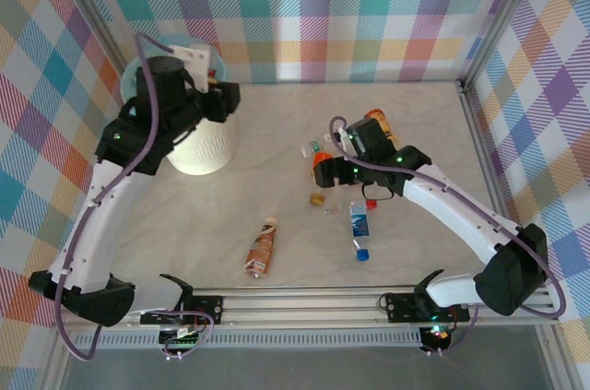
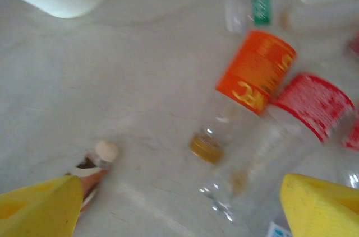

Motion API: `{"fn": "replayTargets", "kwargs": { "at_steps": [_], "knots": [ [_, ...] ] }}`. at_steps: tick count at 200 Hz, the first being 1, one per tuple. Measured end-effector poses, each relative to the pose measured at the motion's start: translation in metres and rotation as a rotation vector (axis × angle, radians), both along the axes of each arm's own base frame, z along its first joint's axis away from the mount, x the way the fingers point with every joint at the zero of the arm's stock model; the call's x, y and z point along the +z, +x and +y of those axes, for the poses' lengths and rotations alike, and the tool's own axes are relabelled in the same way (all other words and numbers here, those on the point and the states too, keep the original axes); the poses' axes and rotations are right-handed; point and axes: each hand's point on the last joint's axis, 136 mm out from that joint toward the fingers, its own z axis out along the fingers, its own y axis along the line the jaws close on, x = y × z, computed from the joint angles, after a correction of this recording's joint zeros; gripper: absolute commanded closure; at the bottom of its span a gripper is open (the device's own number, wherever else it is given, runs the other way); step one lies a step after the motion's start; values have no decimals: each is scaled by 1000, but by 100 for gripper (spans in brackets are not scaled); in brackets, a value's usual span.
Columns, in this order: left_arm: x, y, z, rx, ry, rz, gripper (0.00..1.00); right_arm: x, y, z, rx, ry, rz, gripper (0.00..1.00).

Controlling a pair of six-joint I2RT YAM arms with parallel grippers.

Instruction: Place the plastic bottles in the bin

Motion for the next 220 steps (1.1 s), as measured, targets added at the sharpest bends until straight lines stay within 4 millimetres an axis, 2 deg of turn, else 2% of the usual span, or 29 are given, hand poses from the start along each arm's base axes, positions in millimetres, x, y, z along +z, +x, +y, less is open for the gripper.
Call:
{"fn": "replayTargets", "kwargs": {
  "at_steps": [21,40,59,84,108,151,177,220],
  "knots": [
    [-34,-11,-26,-70,40,69,46,-14,-4,-7,-36,-13,48,16],
    [-61,-22,-42,-116,68,128,44,-24,-3,-7,-56,-19,80,20],
    [-82,-27,-47,-124,77,179,44,-40,1,-5,-75,-39,120,25],
    [-99,-31,-45,-108,75,222,43,-59,8,-9,-111,-70,161,26],
    [-101,-36,-41,-98,63,230,42,-71,16,-15,-141,-88,177,26],
    [-89,-44,-33,-91,47,202,40,-94,26,-23,-180,-123,216,28],
    [-87,-47,-28,-79,48,191,39,-103,30,-23,-199,-123,230,30],
    [-89,-48,-26,-73,56,196,37,-118,35,-22,-205,-130,257,29]
  ]
}}
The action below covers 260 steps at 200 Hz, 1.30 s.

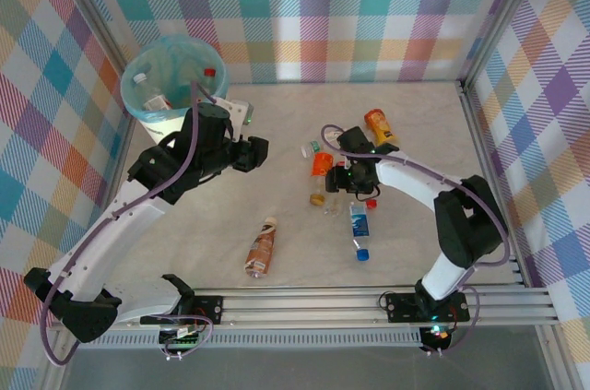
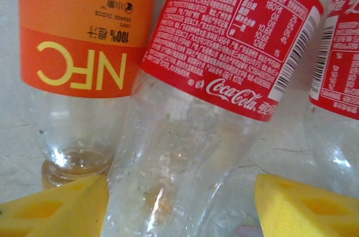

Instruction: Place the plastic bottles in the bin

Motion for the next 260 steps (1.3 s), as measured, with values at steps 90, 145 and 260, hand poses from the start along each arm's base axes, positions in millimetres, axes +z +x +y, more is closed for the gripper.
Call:
{"fn": "replayTargets", "kwargs": {
  "at_steps": [90,145,260],
  "knots": [
    [-4,0,4,16,20,8,35,-13,8,6,-3,14,20,29],
    [-5,0,7,24,31,12,35,-13,12,9,-2,37,16,28],
    [-8,3,5,27,41,22,35,-26,12,10,-12,54,55,36]
  ]
}}
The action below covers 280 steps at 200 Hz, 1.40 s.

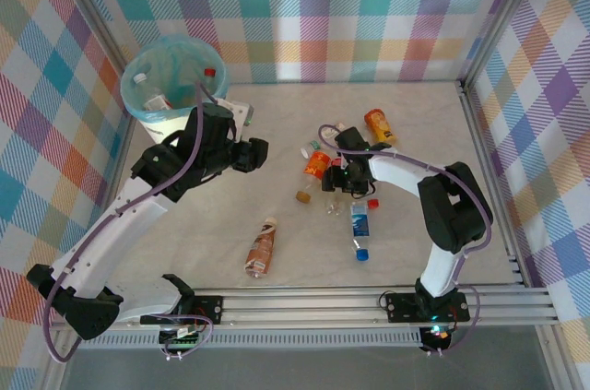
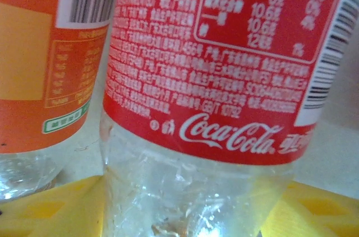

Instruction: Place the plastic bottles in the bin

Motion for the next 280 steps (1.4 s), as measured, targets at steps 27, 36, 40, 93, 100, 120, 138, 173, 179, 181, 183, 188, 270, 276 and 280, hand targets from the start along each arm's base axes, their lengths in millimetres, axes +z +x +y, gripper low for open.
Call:
{"fn": "replayTargets", "kwargs": {
  "at_steps": [27,36,40,93,100,120,138,173,179,181,183,188,270,276,280],
  "knots": [
    [1,0,0,0,-2,-2,35,0,0,0,-3,2,1,40],
    [2,-1,0,0,-1,-1,35,1,0,0,-5,3,0,41],
    [3,-1,0,0,-2,-2,35,1,0,0,-7,4,-1,41],
    [24,-1,-2,-3,-41,-31,35,39,2,3,-9,62,-81,43],
    [27,-1,-2,-1,-48,-36,35,45,3,3,-9,71,-94,43],
    [32,-1,-2,6,-66,-41,35,60,1,3,-7,92,-127,44],
    [34,-2,-2,7,-78,-41,35,68,-4,1,-7,103,-145,44],
    [38,-4,-7,-3,-112,-28,33,87,-18,-2,13,143,-185,44],
    [37,-5,-8,-7,-120,-23,32,93,-20,-2,24,156,-201,44],
    [38,-5,-8,-8,-122,-22,32,95,-21,-2,28,161,-207,44],
    [38,-5,-9,-9,-125,-20,32,97,-21,-2,32,165,-213,44],
    [38,-6,-10,-11,-132,-16,32,103,-23,-2,41,179,-229,44],
    [60,-4,-51,-125,-307,38,28,199,-62,30,305,467,-503,44],
    [61,-3,-54,-132,-315,43,28,203,-65,33,328,482,-520,44],
    [61,-3,-56,-136,-320,48,28,205,-68,35,345,490,-530,44]
  ]
}}
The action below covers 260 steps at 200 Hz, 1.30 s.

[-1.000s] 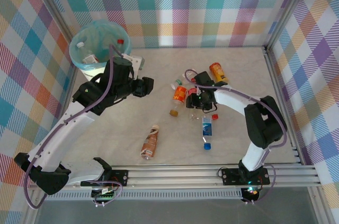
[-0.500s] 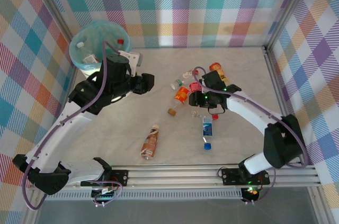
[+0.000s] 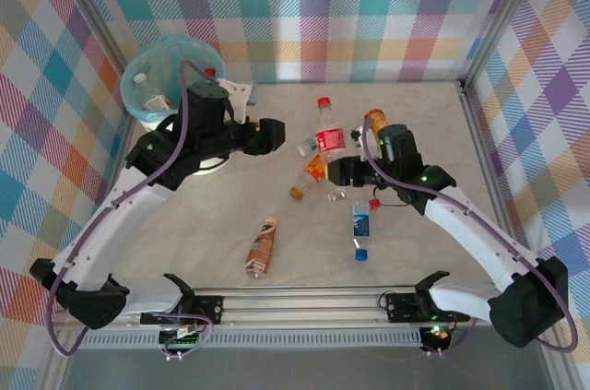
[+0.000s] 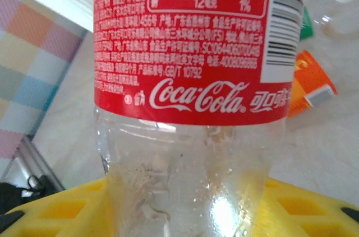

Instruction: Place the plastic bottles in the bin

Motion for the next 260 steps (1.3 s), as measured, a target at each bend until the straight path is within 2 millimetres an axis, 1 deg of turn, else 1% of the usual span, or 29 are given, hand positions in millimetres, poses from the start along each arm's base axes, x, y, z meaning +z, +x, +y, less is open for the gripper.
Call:
{"fn": "replayTargets", "kwargs": {
  "at_steps": [37,69,103,126,149,164,190,229,247,260],
  "knots": [
    [2,7,-11,-8,-35,23,27,18,-27,15,126,60,-99,44],
    [0,6,-17,-17,-63,61,27,30,-37,22,188,90,-157,44],
    [-4,6,-24,-31,-91,101,35,31,-48,31,253,109,-187,44],
    [-4,7,-26,-35,-102,110,37,33,-56,37,297,114,-201,44],
    [-3,7,-27,-33,-109,115,42,33,-62,41,330,116,-214,44],
    [-2,7,-27,-31,-114,117,48,34,-66,43,349,117,-219,44],
    [0,7,-27,-28,-119,119,63,34,-70,45,369,116,-231,44],
    [2,6,-29,-26,-138,126,82,34,-69,45,372,112,-242,44],
    [2,7,-28,-23,-137,126,92,34,-69,45,373,111,-246,39],
    [3,7,-28,-21,-137,124,100,34,-69,46,373,110,-250,30]
  ]
}}
